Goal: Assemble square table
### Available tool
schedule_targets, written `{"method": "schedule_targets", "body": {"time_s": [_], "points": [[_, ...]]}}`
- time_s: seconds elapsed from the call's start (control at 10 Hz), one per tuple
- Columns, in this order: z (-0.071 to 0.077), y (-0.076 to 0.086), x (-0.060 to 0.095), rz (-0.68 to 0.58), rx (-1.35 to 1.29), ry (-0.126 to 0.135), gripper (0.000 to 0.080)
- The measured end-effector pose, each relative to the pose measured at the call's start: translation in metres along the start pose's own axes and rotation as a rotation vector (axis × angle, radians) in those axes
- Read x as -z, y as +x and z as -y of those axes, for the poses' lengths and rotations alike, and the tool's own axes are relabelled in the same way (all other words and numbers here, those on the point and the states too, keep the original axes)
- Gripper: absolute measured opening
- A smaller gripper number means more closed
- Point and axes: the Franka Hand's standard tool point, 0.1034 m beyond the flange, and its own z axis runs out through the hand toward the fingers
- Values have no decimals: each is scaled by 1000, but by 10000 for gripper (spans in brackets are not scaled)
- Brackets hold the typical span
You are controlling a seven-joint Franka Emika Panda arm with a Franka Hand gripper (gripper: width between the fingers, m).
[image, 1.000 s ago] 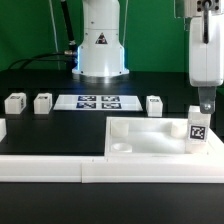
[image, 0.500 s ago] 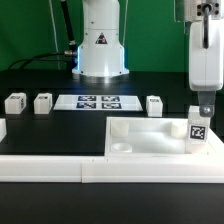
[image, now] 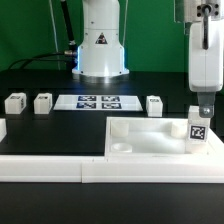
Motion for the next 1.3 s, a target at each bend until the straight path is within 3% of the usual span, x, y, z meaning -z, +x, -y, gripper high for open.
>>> {"method": "schedule_targets", "body": {"time_s": [0.2,0.3,0.4,0.6,0.7,1.1,1.2,1.3], "points": [[0,0,0,0,13,0,649],[2,2,6,10,183,23,649],[-5,6,16,23,332,25,649],[-20,-3,27,29,553,3,649],[-23,-8,27,16,616,4,649],[-21,-4,25,12,905,4,649],[-21,-3,25,9,981,16,649],[-28,8,23,-4,1133,50,649]]}}
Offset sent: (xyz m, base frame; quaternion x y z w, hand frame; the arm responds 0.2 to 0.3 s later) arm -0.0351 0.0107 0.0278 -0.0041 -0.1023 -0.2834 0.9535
